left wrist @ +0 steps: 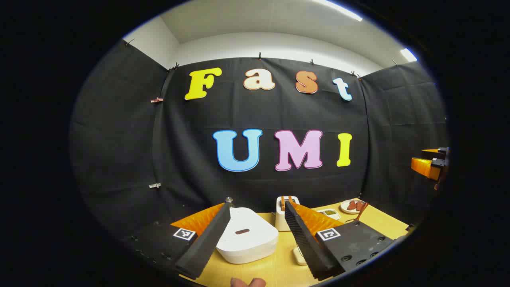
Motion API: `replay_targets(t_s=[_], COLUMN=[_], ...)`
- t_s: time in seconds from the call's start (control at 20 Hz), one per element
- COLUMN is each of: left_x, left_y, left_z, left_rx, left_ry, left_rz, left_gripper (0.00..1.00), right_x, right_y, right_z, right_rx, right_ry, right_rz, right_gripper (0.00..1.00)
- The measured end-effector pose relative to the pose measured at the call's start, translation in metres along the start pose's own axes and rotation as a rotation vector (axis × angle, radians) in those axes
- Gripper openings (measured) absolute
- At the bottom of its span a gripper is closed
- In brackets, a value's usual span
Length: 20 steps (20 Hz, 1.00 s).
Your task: Close the left gripper, press the button to open the rice cooker; take a wooden spoon from the chopstick holder with the right hand, scoop a spoonful of rice and pour it into the rice cooker, then put the wooden spoon back into the chopstick holder.
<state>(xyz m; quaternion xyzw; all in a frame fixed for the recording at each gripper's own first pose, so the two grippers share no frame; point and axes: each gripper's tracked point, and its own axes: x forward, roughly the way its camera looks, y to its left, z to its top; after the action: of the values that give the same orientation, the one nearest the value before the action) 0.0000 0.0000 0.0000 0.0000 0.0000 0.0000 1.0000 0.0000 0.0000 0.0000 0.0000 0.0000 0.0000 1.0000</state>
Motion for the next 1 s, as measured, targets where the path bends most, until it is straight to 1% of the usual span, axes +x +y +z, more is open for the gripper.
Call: replay_targets(t_s=[0.05,0.1,0.2,0.4,0.9,1.0], left_x=[-0.001,-0.001,-0.002,-0.003,-0.010,-0.010], left_y=[0.001,0.001,-0.001,0.001,0.002,0.005], left_z=[0.001,0.004,0.005,0.010,0.015,0.018], left_rx=[0.001,-0.003,-0.012,0.004,0.006,0.000], left_ry=[-0.005,-0.008,-0.010,-0.018,-0.026,-0.028], left_rz=[0.003,0.003,0.004,0.009,0.015,0.020], left_gripper=[0.95,0.97,0.95,0.95,0.95,0.95], right_x=[-0.001,-0.002,-0.002,-0.006,-0.011,-0.010], right_y=[-0.002,-0.004,-0.006,-0.008,-0.010,-0.009], right_z=[0.001,0.002,0.002,0.001,0.007,0.007], right_rx=[0.003,0.004,0.004,0.018,-0.024,-0.026], right_ry=[-0.004,-0.006,-0.002,0.009,-0.001,0.004], right_rz=[-0.001,-0.003,-0.006,-0.001,0.013,0.019], right_gripper=[0.97,0.97,0.97,0.97,0.97,0.99])
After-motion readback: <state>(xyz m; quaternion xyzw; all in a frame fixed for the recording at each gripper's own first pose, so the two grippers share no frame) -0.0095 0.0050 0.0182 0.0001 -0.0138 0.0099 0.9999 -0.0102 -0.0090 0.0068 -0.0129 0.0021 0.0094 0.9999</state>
